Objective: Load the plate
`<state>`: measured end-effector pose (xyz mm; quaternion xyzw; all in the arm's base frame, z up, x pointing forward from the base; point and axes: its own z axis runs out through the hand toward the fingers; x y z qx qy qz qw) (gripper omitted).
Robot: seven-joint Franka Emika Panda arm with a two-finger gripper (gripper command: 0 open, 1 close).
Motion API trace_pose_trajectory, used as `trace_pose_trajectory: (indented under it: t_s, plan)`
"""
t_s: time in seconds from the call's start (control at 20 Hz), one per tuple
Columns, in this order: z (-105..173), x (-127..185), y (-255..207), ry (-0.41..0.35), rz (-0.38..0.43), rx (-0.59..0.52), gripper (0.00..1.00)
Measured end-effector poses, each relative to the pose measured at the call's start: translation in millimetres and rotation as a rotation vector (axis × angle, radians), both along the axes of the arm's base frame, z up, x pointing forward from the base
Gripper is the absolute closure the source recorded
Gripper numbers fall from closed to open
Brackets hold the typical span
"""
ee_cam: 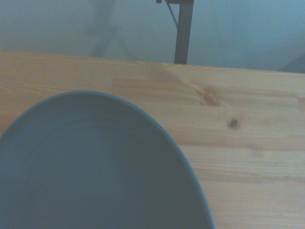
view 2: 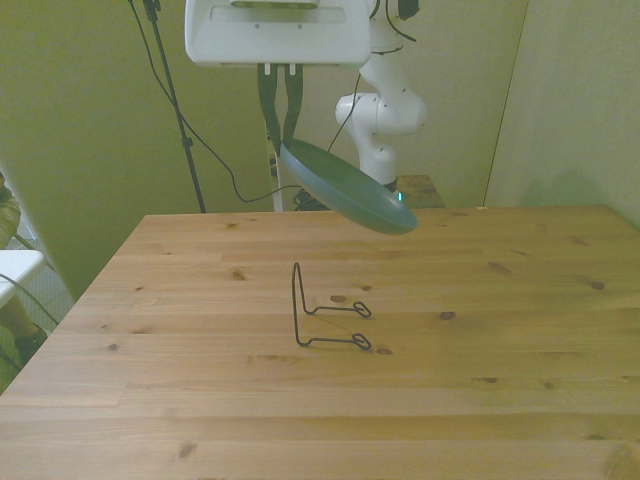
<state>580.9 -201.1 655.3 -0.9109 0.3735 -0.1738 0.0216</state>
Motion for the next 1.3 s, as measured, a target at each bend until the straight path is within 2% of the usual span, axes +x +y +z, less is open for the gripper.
trace_pose_trajectory:
  t_s: [0.25, 0.5, 0.8, 0.9, 1.1, 1.3]
  plan:
    - [-19.2, -16.6, -18.5, 0.065, -0.035, -0.065, 1.00]
    - [-26.3, -18.0, -33.4, 0.094, -0.042, -0.182, 1.00]
    - [-36.1, -13.9, -30.8, 0.104, -0.042, -0.236, 1.00]
    - [-33.7, -11.3, -21.8, 0.104, -0.040, -0.292, 1.00]
    - [-36.2, -1.2, 10.4, 0.079, -0.023, -0.330, 1.00]
    - [-46.6, 6.2, 37.3, 0.102, -0.011, -0.421, 1.00]
